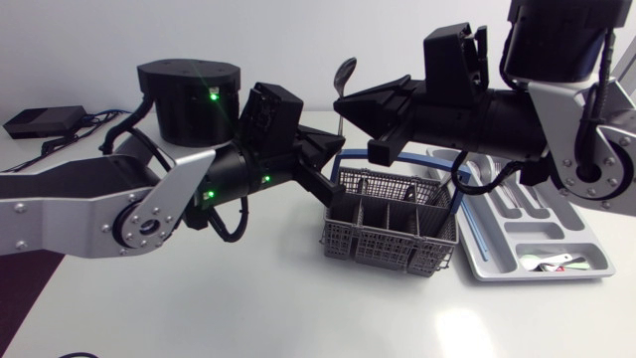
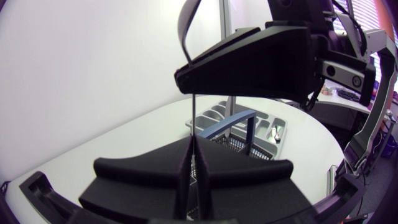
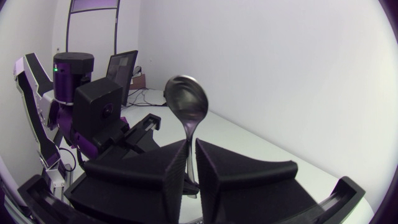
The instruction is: Sort the cutlery from the basket into the organizer compartments.
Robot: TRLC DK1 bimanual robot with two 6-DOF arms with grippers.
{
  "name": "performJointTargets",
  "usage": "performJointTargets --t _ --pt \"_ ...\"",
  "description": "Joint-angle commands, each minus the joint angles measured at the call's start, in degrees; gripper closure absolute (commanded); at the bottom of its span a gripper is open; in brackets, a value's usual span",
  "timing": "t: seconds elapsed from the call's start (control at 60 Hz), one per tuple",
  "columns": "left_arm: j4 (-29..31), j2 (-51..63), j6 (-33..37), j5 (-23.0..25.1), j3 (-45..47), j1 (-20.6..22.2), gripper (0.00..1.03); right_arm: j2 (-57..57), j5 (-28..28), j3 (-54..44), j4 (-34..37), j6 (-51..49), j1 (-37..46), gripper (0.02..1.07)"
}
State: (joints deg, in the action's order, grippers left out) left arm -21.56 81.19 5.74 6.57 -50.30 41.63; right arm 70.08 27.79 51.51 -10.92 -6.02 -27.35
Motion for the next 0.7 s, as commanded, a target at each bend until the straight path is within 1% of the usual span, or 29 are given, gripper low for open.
performJointTargets --t 0.0,0.1,0.133,0.2,0.333,0.35,0.383,0.417,0.433,0.45,0.467,0.483,0.567,0.617,0.683 --pt "-1.0 0.9 -1.4 0.4 -0.1 -0.2 1.01 -0.2 -0.9 -1.3 -0.1 -0.5 -0.3 0.94" --pt "-1.2 0.9 -1.7 0.4 -0.1 -0.2 1.00 -0.2 -0.7 -1.1 0.4 -0.6 -0.3 0.94" --pt "-1.4 0.9 -1.7 0.4 -0.1 -0.2 0.99 -0.3 -0.6 -1.2 0.4 -0.6 -0.3 0.96" --pt "-1.6 0.8 -1.8 0.4 -0.1 -0.2 0.92 -0.3 -0.5 -1.3 0.4 -0.7 -0.3 0.96" --pt "-1.9 0.0 -1.8 0.4 0.0 -0.4 0.57 -0.7 0.2 -1.4 1.2 -1.1 -0.3 0.96" --pt "-1.9 -0.1 -1.8 0.4 0.0 -0.4 0.52 -0.8 0.2 -1.3 1.5 -1.3 -0.3 0.96" --pt "-1.9 -0.2 -1.8 0.4 0.0 -0.5 0.36 -0.9 0.4 -1.4 2.0 -1.7 -0.3 0.96" --pt "-1.9 -0.5 -1.8 0.4 0.0 -0.7 0.24 -1.3 0.6 -1.5 2.0 -1.7 -0.3 0.96" --pt "-1.9 -0.5 -1.8 0.4 0.0 -0.7 0.19 -1.3 0.8 -1.5 2.1 -1.7 -0.2 0.96" --pt "-1.9 -0.6 -1.8 0.4 0.0 -0.8 0.17 -1.4 1.1 -1.4 2.4 -1.9 0.0 0.96" --pt "-1.9 -0.8 -1.7 0.4 0.0 -1.0 0.10 -1.6 1.3 -1.4 2.7 -2.1 0.2 0.96" --pt "-1.9 -0.9 -1.8 0.4 0.0 -1.1 0.06 -1.8 1.6 -1.3 2.9 -2.1 0.5 0.96" --pt "-1.9 -1.8 -1.6 0.4 0.5 -1.7 0.05 -2.8 3.8 -0.4 5.0 -2.5 2.5 0.96" --pt "-1.9 -2.4 -1.3 0.3 0.7 -2.2 0.05 -3.7 6.3 0.1 6.8 -3.2 4.9 0.96" --pt "-1.6 -3.8 -1.3 0.3 1.2 -3.5 0.05 -4.5 11.5 1.9 11.4 -5.5 9.1 0.96"
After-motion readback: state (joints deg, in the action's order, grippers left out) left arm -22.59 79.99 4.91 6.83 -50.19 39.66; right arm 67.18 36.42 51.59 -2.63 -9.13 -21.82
